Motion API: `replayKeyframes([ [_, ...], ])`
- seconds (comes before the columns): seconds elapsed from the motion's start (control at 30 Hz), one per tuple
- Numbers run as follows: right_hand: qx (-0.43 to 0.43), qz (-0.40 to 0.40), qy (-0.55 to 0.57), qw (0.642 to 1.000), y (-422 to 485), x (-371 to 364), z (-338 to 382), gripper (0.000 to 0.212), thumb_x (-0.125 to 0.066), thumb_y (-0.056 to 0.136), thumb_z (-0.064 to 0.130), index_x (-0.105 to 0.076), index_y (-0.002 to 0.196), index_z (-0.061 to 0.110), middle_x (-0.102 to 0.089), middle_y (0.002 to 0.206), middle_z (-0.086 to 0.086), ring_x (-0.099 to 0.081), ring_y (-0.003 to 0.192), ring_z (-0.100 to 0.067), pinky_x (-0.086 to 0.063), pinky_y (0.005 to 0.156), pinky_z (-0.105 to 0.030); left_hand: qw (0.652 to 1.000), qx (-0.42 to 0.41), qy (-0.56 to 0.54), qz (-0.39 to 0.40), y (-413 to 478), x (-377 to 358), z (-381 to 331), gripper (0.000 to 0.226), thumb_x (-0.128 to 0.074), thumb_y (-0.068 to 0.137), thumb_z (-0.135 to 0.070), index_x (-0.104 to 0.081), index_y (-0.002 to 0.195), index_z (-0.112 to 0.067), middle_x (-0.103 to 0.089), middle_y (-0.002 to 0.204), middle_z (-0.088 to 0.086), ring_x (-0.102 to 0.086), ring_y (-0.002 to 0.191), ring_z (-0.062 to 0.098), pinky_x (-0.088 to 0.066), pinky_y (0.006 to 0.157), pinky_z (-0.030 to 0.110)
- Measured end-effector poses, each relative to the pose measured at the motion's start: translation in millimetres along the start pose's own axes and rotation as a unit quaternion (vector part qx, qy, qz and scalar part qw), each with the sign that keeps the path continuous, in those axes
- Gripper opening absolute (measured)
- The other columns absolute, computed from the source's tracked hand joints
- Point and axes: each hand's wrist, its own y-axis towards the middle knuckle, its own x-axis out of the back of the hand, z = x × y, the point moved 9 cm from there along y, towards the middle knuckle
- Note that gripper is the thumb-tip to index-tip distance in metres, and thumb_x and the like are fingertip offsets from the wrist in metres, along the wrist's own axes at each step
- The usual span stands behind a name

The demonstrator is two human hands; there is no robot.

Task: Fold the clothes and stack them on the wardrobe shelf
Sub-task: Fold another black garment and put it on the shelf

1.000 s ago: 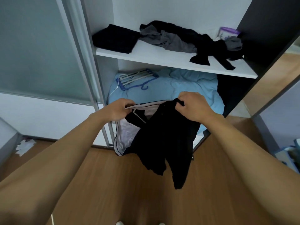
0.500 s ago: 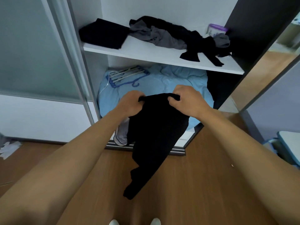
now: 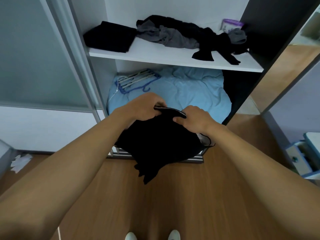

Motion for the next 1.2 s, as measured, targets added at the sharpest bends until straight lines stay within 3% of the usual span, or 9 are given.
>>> replayKeyframes([
  [0.13, 0.084, 0.025, -0.081, 0.993, 0.3, 1.8, 19.6, 0.040, -0.056, 0.093, 0.058, -0.053, 0.070, 0.025, -0.054, 0.075, 0.007, -0.056, 0.078, -0.020, -0.036, 0.064, -0.034, 0.989, -0.030, 0.085, 0.117, -13.2, -15.9, 6.5, 0.018, -0.058, 0.084, -0.001, -0.064, 0.085, -0.018, -0.059, 0.082, -0.006, -0.062, 0.089, 0.021, -0.042, 0.076, 0.029],
  [0.33, 0.126, -0.016, -0.124, 0.984, 1.4, 10.2, 42.7, 0.051, -0.055, 0.091, 0.062, -0.052, 0.066, 0.018, -0.053, 0.070, 0.002, -0.053, 0.068, -0.021, -0.032, 0.055, -0.033, 0.985, 0.059, 0.132, 0.096, -22.8, -16.3, 27.0, 0.013, -0.059, 0.085, -0.025, -0.054, 0.080, -0.035, -0.060, 0.088, -0.007, -0.062, 0.086, 0.021, -0.050, 0.077, 0.037],
  [0.47, 0.116, -0.059, -0.120, 0.984, -1.4, 16.2, 47.8, 0.054, -0.058, 0.088, 0.062, -0.042, 0.057, 0.021, -0.048, 0.064, 0.003, -0.044, 0.056, -0.014, -0.022, 0.050, -0.031, 0.980, 0.109, 0.107, 0.128, -23.9, -24.8, 37.8, 0.019, -0.058, 0.093, -0.028, -0.054, 0.074, -0.024, -0.063, 0.080, 0.002, -0.064, 0.080, 0.026, -0.050, 0.075, 0.040],
  [0.73, -0.013, 0.118, 0.030, 0.992, -24.8, -27.9, -12.4, 0.022, -0.069, 0.087, 0.032, -0.056, 0.078, 0.016, -0.056, 0.063, 0.002, -0.054, 0.059, -0.015, -0.039, 0.058, -0.028, 0.984, 0.160, -0.080, 0.008, -21.9, -18.8, 41.7, 0.024, -0.052, 0.087, 0.002, -0.074, 0.089, -0.008, -0.069, 0.085, 0.007, -0.061, 0.077, 0.017, -0.049, 0.072, 0.030],
  [0.87, -0.032, 0.017, 0.124, 0.992, -26.2, -27.8, -25.5, 0.019, -0.066, 0.087, 0.022, -0.055, 0.073, 0.016, -0.059, 0.075, -0.003, -0.062, 0.080, -0.029, -0.043, 0.070, -0.033, 0.957, 0.218, -0.184, -0.049, -20.5, -22.7, 42.5, 0.032, -0.045, 0.084, 0.007, -0.073, 0.091, -0.008, -0.064, 0.078, 0.006, -0.053, 0.058, 0.008, -0.040, 0.045, 0.015],
  [0.9, -0.029, -0.015, 0.138, 0.990, -26.6, -24.3, -26.0, 0.008, -0.066, 0.087, 0.023, -0.061, 0.083, 0.019, -0.062, 0.085, -0.002, -0.063, 0.086, -0.028, -0.045, 0.075, -0.035, 0.942, 0.235, -0.228, -0.072, -21.9, -22.1, 43.6, 0.035, -0.044, 0.083, 0.009, -0.073, 0.091, -0.008, -0.062, 0.074, 0.006, -0.051, 0.050, 0.006, -0.036, 0.041, 0.013],
  [1.0, 0.003, -0.063, 0.224, 0.973, -34.7, -23.0, -24.0, 0.034, -0.067, 0.088, 0.022, -0.051, 0.117, 0.028, -0.061, 0.113, 0.005, -0.063, 0.095, -0.020, -0.050, 0.089, -0.039, 0.890, 0.264, -0.349, -0.128, -26.8, -18.5, 47.7, 0.044, -0.040, 0.082, 0.014, -0.073, 0.083, -0.014, -0.065, 0.068, 0.005, -0.053, 0.038, 0.003, -0.036, 0.037, 0.012],
  [1.1, 0.080, -0.113, 0.246, 0.959, -47.4, -23.5, -12.5, 0.033, -0.059, 0.091, 0.005, -0.042, 0.109, 0.027, -0.058, 0.121, 0.003, -0.062, 0.108, -0.024, -0.049, 0.096, -0.045, 0.864, 0.271, -0.394, -0.159, -28.7, -13.1, 45.5, 0.045, -0.039, 0.083, 0.015, -0.074, 0.080, -0.014, -0.071, 0.064, 0.002, -0.060, 0.043, 0.005, -0.043, 0.038, 0.015],
  [1.2, 0.090, -0.119, 0.302, 0.941, -53.1, -28.4, -7.9, 0.032, -0.048, 0.091, -0.004, -0.053, 0.093, 0.027, -0.064, 0.109, -0.001, -0.060, 0.087, -0.002, -0.044, 0.080, -0.033, 0.862, 0.271, -0.385, -0.186, -28.7, -8.1, 41.0, 0.046, -0.040, 0.084, 0.016, -0.073, 0.076, -0.014, -0.068, 0.052, -0.007, -0.060, 0.041, 0.004, -0.042, 0.038, 0.013],
])
